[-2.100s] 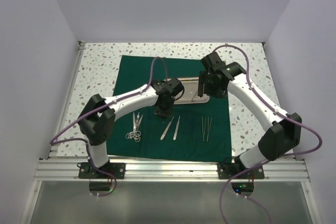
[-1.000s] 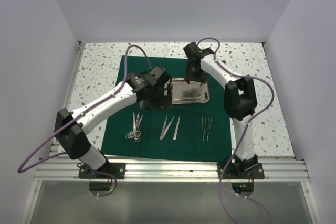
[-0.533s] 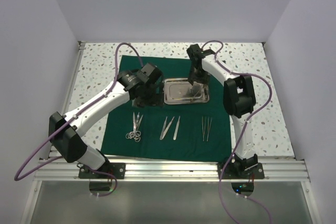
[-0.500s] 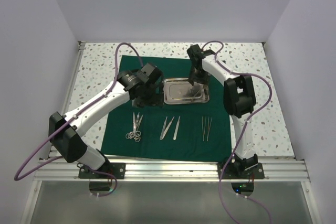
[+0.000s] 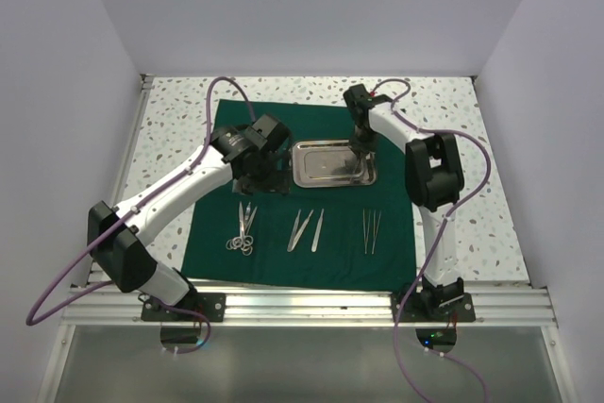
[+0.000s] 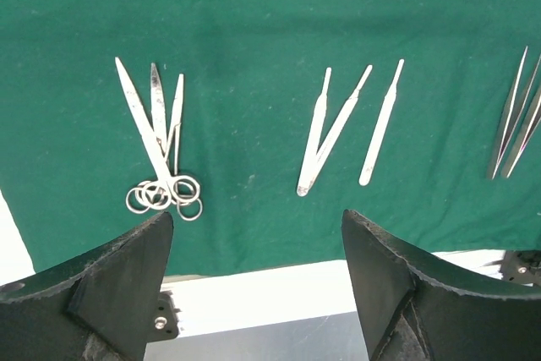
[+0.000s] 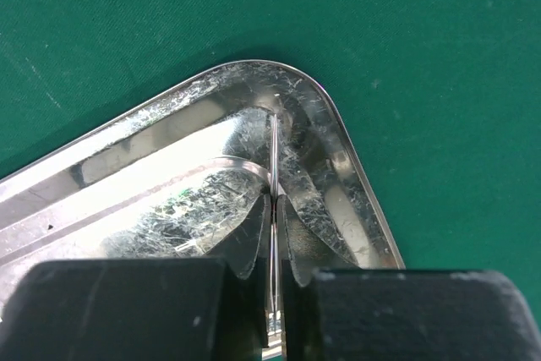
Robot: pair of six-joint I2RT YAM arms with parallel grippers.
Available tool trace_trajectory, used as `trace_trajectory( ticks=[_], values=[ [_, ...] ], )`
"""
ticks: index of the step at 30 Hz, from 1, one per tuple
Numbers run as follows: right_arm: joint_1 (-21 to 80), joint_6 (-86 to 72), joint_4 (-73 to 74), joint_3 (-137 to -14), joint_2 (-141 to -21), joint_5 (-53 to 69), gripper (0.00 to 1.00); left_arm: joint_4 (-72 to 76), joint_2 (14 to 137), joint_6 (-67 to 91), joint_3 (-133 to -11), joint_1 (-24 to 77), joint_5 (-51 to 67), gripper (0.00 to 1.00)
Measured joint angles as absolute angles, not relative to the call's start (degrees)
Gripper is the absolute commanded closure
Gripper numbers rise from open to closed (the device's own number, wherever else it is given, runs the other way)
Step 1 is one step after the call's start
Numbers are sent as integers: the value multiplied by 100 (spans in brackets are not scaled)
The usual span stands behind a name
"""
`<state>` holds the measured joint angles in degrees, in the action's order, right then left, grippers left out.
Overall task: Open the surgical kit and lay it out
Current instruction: Pick up the medical item from the container, then place the medical item in the surgical kit.
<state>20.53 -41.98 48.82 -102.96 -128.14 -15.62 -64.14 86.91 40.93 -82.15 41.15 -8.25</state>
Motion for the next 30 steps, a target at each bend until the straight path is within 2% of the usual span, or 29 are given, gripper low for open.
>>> trace_trajectory(
  ticks=[12,17,20,23,30],
  values=[
    [2012,-4110,4995,-10359,-12676,-1389,100,-6560,8912,4080,-8519,4108,-1033,17],
    [2012,-3870,5092,-10127,-11642,-1098,100,-6541,9266,3887,-8899,4012,-1162,14],
    [2012,-3592,4897,-9327,-10488,-777,100,-6523,9520,3739,-9153,3913,-1223,11],
    [2012,-3277,4602,-8025,-9249,-425,100,-6479,9714,3597,-9336,3811,-1234,9],
    [2018,-2928,4322,-5570,-8320,281,100,-6399,9926,3415,-9649,3507,-1201,10]
  ],
)
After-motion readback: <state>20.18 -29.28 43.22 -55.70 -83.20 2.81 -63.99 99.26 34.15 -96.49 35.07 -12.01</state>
